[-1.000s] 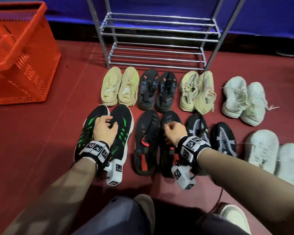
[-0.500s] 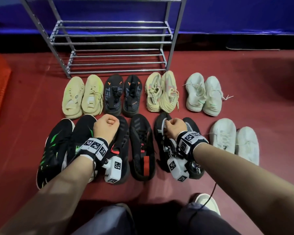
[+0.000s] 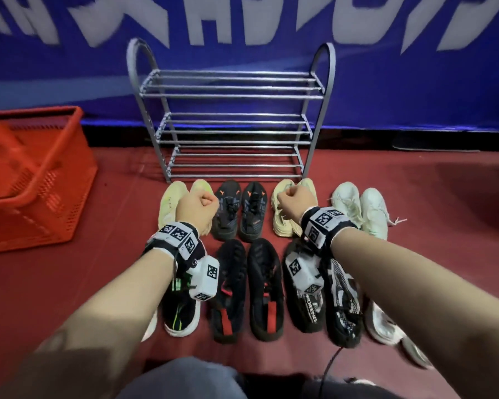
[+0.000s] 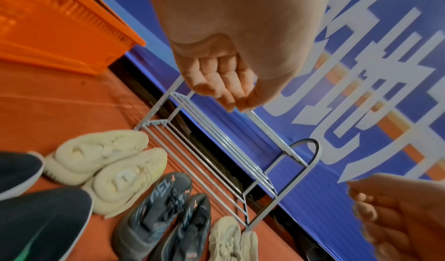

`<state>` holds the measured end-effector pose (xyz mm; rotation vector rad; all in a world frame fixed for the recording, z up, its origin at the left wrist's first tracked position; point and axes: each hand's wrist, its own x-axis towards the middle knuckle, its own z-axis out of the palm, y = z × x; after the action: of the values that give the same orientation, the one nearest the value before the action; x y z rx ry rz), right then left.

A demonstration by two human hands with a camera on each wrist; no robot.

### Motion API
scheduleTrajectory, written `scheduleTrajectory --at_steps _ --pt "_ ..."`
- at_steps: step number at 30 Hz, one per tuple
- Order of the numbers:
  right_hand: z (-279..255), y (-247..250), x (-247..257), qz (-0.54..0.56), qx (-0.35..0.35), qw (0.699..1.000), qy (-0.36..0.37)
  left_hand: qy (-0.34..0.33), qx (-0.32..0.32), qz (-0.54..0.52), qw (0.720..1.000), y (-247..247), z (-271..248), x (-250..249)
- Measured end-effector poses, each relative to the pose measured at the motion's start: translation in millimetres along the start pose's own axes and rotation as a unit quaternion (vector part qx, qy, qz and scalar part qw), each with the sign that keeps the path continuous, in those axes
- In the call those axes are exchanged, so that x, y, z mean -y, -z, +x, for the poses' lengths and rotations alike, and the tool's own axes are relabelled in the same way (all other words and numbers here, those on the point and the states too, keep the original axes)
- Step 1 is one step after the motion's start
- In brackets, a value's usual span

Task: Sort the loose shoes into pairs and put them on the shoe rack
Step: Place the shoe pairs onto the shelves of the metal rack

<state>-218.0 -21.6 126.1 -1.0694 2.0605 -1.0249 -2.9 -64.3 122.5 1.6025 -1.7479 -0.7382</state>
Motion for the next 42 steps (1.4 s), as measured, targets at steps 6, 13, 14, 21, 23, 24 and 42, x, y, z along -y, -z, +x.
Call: scheduleTrajectory --at_steps 6,13,14,21,23,24,42 --pt "-22.5 9.5 77.5 -0.005 0.02 0.999 0.026 -0.007 -0.032 0.023 0.999 70.0 3.4 -25.4" --pt "-44.8 -6.3 144.4 0.011 0.039 0.997 0.07 -0.009 -0.062 0.027 0.998 126.1 1.6 -44.9" --pt "-50.7 -10.3 152.6 0.01 0.044 0.996 0.078 -0.009 -0.063 0.023 0.998 131.7 1.1 -46.7" --pt "-68.1 -27.9 169.4 -0.005 0.057 0.995 0.083 -0.01 -0.051 0.014 0.999 147.0 0.3 -43.1" --pt "-66.2 -30.5 170.5 -0.025 0.054 0.995 0.078 -0.007 -0.049 0.015 0.999 149.4 3.9 -36.2" --pt "-64.3 -32.3 170.8 -0.032 0.053 0.995 0.078 -0.002 -0.049 0.017 0.999 150.3 5.5 -31.5" --pt "8.7 -87.2 183.1 -0.125 0.124 0.98 0.089 0.096 -0.044 0.041 0.993 128.5 68.4 29.7"
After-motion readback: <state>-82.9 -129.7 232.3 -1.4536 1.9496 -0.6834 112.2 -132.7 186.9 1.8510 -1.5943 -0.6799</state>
